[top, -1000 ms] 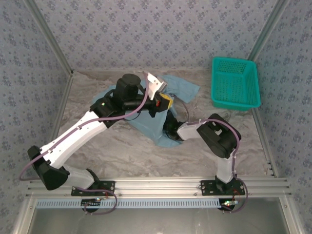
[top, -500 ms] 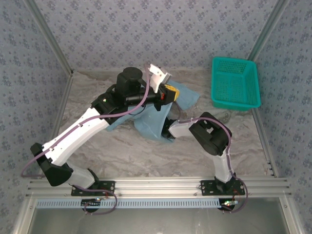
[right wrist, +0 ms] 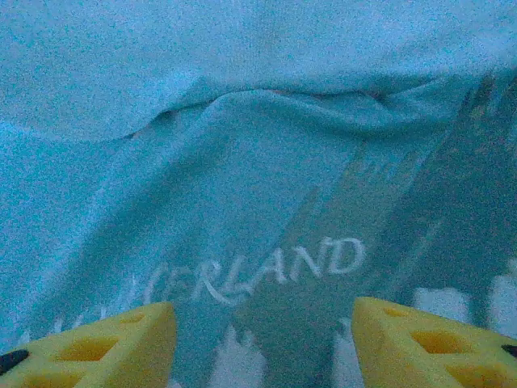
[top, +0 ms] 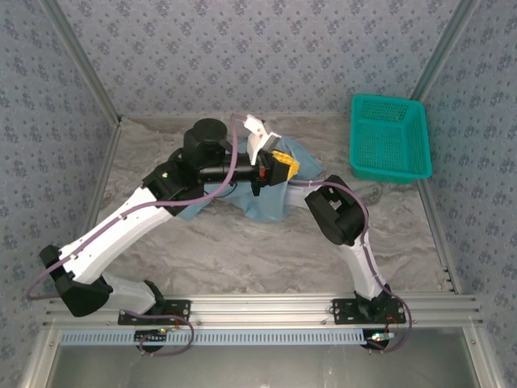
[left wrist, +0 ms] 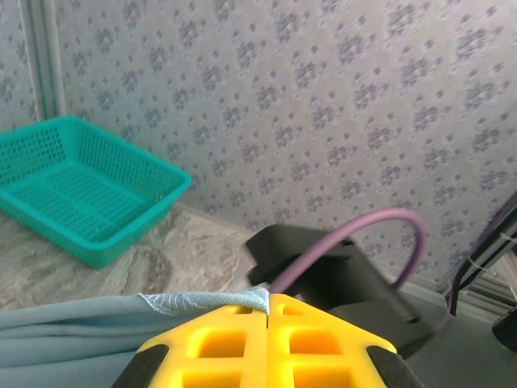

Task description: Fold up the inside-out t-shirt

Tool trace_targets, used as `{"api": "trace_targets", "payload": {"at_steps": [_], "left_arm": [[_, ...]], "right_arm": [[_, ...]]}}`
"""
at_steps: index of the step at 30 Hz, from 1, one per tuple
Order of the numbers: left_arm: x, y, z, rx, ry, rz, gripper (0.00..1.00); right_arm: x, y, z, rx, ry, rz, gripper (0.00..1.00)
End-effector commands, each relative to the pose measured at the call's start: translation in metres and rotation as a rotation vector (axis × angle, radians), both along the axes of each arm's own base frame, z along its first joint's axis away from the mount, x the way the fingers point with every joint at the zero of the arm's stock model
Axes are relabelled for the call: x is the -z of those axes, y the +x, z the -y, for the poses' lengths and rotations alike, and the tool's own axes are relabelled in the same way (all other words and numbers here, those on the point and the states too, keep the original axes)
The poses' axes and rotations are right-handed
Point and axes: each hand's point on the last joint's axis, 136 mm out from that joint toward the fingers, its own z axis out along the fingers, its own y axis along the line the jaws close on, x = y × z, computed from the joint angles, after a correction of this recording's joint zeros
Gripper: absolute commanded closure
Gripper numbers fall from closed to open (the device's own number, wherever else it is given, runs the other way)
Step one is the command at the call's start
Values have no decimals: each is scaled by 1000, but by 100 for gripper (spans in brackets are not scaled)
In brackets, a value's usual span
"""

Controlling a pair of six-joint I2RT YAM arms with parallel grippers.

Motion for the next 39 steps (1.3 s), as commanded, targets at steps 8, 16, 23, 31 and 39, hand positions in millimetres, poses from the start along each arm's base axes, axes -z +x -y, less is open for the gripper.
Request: {"api": "trace_targets", "payload": {"at_steps": [8,16,23,31,39], "left_arm": [[-58,-38,-18,104,-147,153,100],[-48,-13,-30,-64,-105,174,100],[-53,13,-60,-247,-128,177,100],[-52,38,-98,-414,-150,168,100],[-22,93,-168,-800,-55,145,100]], "right_arm": [[41,1,19,95,-102,-195,20],[71,-32,33,84,-136,-373,27],[77,-50,42,66,-156,-445,51],[68,-53,37,16,-64,-482,93],[18,-57,62,-36,-72,-371,100]]}}
